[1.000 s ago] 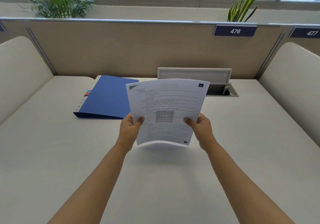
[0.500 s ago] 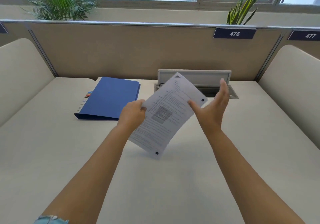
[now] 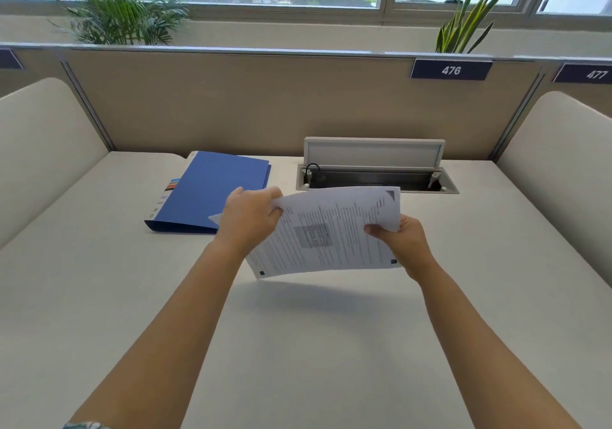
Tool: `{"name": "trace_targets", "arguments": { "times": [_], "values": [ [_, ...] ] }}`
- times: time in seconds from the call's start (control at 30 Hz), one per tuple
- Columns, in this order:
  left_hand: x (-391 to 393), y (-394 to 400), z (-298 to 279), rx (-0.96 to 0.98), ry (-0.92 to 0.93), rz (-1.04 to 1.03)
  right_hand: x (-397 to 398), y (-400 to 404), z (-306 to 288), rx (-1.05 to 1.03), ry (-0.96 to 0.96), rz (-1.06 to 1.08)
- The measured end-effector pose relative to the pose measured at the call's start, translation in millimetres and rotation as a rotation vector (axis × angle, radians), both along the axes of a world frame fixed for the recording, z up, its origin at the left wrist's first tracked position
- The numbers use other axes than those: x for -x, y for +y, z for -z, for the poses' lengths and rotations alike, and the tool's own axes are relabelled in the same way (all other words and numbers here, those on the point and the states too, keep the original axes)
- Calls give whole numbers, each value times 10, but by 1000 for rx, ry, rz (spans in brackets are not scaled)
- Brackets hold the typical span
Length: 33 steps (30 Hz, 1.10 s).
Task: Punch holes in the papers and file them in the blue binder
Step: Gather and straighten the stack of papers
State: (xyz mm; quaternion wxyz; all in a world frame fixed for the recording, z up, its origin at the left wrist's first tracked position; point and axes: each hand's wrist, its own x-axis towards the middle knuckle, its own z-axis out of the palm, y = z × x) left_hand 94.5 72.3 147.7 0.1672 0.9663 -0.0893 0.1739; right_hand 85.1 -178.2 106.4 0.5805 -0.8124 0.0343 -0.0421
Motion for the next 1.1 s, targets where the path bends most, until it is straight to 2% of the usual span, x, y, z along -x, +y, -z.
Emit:
{"name": "trace_targets", "arguments": {
  "times": [0.07, 0.13, 0.23, 0.3, 0.4, 0.53, 0.73, 0.93, 1.1],
  "values": [
    [-10, 150, 67, 138, -58, -92, 11, -98, 63, -67, 7, 48],
    [-16, 288, 122, 429, -3, -181, 19, -185, 122, -134, 20, 76],
    [-10, 382, 205, 942, 194, -223, 42, -238, 188, -212, 29, 99],
    [25, 385, 292, 1111, 366, -146, 49, -236, 225, -241, 35, 107],
    [98, 311, 479, 1142, 495, -46, 41, -215, 246, -262, 41, 106],
    [148, 178, 642, 1175, 426, -53, 39, -204, 272, -279, 44, 94],
    [251, 120, 909, 1199, 471, -119, 117, -206, 593, -328, 165, 139],
    [190, 157, 856, 1172, 385, -120, 43, -185, 530, -329, 104, 131],
    [234, 114, 940, 1114, 441, -152, 97, -143, 748, -319, 251, 162]
  ]
}}
